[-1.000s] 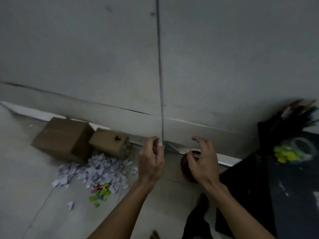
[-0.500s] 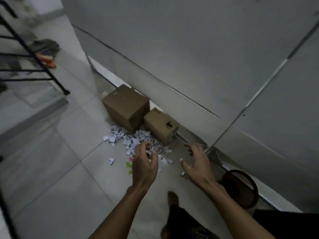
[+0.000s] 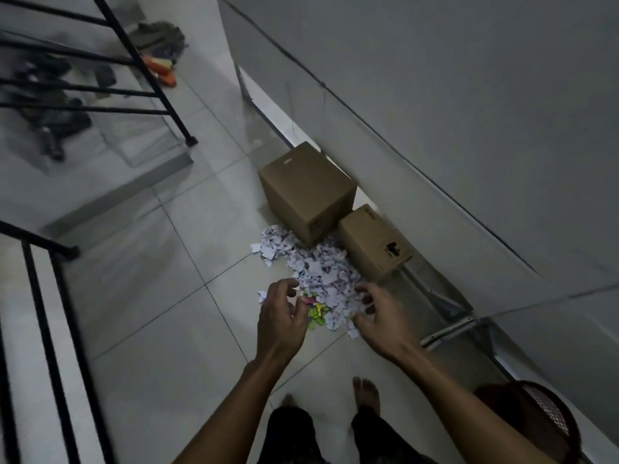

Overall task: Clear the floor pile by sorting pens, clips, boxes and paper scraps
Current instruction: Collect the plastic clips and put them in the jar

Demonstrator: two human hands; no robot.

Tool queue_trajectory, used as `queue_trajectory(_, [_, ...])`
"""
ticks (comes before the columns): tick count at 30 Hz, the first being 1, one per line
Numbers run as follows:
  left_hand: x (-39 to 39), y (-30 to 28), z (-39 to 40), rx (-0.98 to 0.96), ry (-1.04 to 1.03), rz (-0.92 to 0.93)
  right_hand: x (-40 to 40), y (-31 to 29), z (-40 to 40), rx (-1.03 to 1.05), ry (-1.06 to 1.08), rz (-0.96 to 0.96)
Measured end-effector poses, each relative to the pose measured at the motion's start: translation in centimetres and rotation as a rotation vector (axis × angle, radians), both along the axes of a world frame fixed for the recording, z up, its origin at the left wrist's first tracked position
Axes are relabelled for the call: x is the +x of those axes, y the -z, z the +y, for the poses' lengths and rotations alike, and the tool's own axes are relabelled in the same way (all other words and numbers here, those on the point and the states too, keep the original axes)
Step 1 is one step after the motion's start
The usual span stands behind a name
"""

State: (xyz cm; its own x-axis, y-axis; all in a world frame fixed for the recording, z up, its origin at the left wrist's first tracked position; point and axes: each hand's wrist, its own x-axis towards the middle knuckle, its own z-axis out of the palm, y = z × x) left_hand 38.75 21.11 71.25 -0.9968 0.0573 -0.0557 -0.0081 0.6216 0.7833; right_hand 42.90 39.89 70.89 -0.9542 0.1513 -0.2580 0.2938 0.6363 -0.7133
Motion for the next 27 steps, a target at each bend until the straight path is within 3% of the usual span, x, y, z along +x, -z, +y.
queue_trajectory(7, [-7.3, 2.8, -5.0, -0.081, 0.184, -0.120, -5.1, 3.2, -4.1, -0.008, 0.043, -0.119])
queue_trajectory(12, [-11.5, 7.9, -8.0, -0.141, 0.366, -0.162, -7.5, 7.3, -7.7, -0.060, 0.208, -0.167])
queue_trajectory(19, [-11.8, 15.9, -9.8, -0.171, 0.421, -0.298, -7.9, 14.8, -11.0, -0.104, 0.271, -0.322])
queue_trajectory(21, [-11.9, 22.0, -9.6, -0.168, 0.437, -0.316, -8.1, 21.1, -11.4, -0.108, 0.251, -0.343])
queue_trajectory(25, [-12.9, 26.7, -9.8, -0.206, 0.511, -0.333, -8.5, 25.8, -11.8, -0.106, 0.270, -0.376])
queue_trajectory(27, [-14.9, 33.4, -10.1, -0.222, 0.516, -0.309, -9.7, 32.8, -12.1, -0.102, 0.243, -0.368])
